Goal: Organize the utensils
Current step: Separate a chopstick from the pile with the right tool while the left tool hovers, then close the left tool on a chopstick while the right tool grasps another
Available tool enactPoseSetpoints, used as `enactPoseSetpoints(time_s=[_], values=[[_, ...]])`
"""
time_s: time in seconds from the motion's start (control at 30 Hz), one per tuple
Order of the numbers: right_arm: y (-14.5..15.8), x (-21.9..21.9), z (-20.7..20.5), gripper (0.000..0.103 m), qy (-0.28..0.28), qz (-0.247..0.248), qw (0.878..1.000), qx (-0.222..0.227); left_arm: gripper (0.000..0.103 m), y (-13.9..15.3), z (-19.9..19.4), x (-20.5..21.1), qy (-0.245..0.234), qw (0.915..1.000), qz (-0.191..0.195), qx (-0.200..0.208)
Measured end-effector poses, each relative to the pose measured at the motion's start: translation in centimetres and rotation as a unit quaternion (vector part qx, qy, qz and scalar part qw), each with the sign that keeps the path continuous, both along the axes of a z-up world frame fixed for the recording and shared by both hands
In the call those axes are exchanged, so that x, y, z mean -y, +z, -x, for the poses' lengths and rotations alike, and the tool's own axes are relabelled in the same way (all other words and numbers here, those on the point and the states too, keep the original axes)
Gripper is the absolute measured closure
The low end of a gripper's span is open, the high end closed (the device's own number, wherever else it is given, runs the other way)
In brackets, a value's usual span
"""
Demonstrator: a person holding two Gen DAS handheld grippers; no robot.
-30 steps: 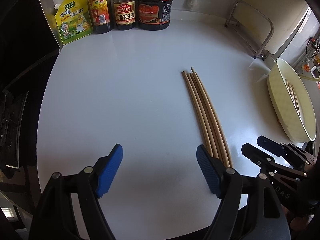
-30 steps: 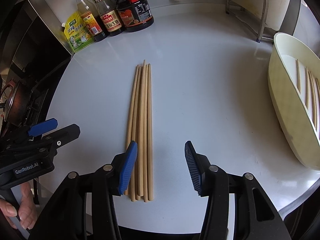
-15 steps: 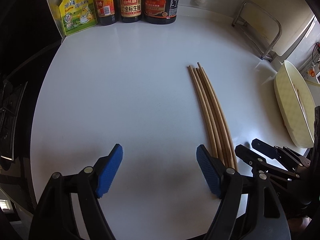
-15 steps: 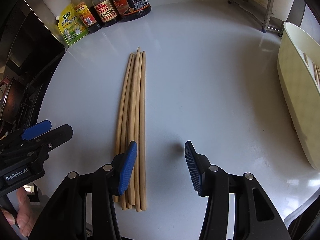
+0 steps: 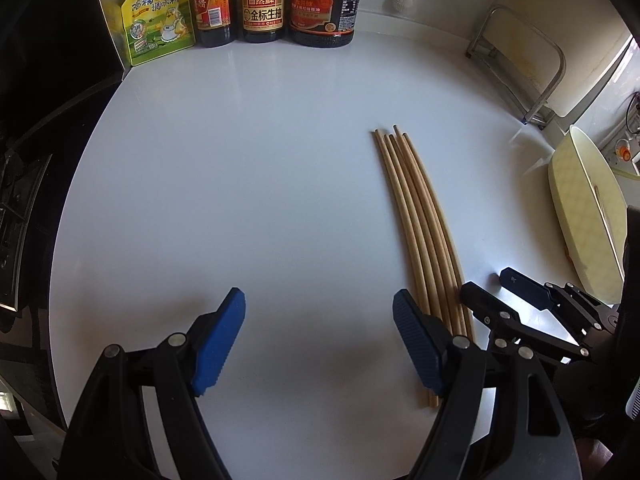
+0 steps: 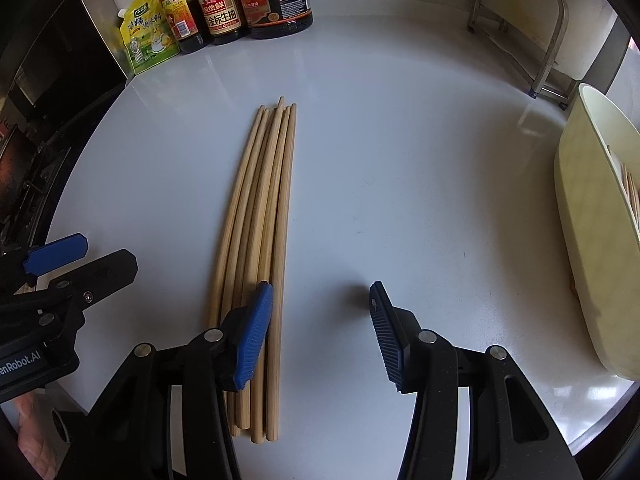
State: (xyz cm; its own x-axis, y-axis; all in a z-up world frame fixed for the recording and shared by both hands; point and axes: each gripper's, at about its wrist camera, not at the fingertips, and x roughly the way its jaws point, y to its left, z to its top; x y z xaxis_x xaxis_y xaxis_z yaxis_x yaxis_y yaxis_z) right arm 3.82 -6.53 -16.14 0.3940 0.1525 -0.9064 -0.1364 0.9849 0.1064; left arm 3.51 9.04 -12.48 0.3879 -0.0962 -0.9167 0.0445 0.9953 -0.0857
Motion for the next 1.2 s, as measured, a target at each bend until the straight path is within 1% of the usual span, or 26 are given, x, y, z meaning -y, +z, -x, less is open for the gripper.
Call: enactPoseSetpoints(time_s=[0.23,0.53,0.73,0.97,1.1,1.2], values=[[-0.1,1.6,0.3,0.055,-0.017,0.001,1.0,0.002,0.028,-0.4,-0.6,1.8,-0.014,0.9999,0.001,0.01],[-0.3,3.4,0.2,0.055,-0.033,0.005,0.999,0.005,0.028,-1.2,-1.3,3.4,-0.028,0.9996,-0.005,0.007],[-0.1,4.1,0.4,0.055,-0.035,-0.005,0.999,0.008,0.028,-1.9,-1.9,4.0,-0.028,0.9995,-0.011,-0.001],[0.1,4.4,0.6,0.055,-0.033,-0.007,0.999,0.01,0.028,-2.6,-2.2,4.1,-0.028,0.9992,-0.029,-0.009],[0.1,4.2,0.5,0.056,-0.031,-0.007,0.999,0.009,0.027,-2.7,-2.2,3.9,-0.027,0.9992,-0.029,-0.011],[0.1,4.1,0.5,0.055,-0.029,-0.008,0.999,0.009,0.024,-2.7,-2.3,4.0,-0.028,0.9989,-0.036,-0.011]])
